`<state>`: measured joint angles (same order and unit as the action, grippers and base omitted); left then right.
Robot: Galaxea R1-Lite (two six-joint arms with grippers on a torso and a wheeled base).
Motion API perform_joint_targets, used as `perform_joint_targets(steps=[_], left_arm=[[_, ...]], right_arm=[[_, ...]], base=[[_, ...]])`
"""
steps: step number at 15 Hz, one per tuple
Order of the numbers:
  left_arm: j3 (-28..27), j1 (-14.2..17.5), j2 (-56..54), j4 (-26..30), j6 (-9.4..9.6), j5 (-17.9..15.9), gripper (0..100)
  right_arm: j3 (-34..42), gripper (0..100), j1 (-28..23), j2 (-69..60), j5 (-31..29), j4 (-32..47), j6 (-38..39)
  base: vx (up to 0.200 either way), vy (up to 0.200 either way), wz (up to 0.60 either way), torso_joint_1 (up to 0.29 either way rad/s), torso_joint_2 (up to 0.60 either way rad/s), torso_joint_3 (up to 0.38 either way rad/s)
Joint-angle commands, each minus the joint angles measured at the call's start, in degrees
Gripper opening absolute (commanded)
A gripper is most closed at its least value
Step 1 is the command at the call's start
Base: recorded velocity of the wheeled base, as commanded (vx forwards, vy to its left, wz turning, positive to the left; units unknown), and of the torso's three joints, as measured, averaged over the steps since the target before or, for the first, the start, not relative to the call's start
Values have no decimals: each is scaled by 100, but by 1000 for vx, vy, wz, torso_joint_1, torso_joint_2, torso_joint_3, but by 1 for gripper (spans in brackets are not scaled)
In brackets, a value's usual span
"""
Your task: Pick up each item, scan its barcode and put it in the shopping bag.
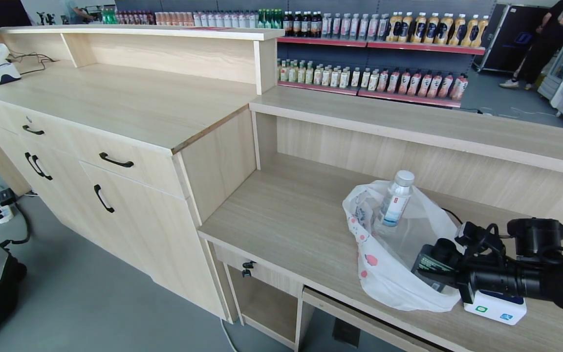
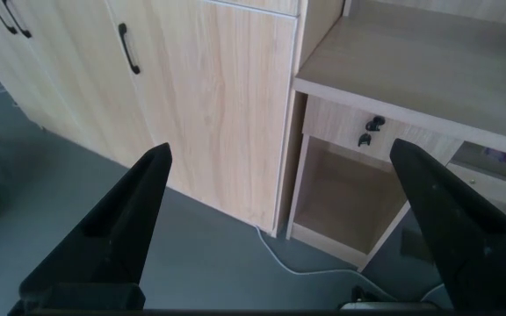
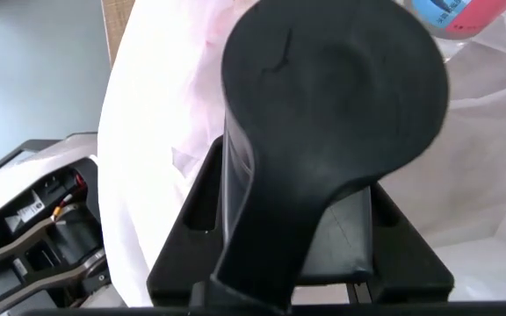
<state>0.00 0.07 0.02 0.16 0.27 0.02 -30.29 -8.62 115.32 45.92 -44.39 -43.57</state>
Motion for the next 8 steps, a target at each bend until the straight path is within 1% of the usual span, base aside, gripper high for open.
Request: perform_joint_targets(steps=[1, 5, 6, 8], left_arm=[[0, 1, -2, 2, 0, -2, 100], [0, 1, -2, 2, 0, -2, 100], [0, 1, -2, 2, 0, -2, 100], [0, 1, -2, 2, 0, -2, 100]], right_arm=[[6, 0, 1, 8, 4, 0, -2], [32, 0, 18, -10, 4, -9, -2], [32, 100, 9, -36, 4, -9, -2], [6, 100, 27, -159, 31, -17, 6]], base=[[0, 0, 0, 0, 0, 0], [0, 0, 0, 0, 0, 0], [0, 0, 0, 0, 0, 0], [0, 0, 0, 0, 0, 0]])
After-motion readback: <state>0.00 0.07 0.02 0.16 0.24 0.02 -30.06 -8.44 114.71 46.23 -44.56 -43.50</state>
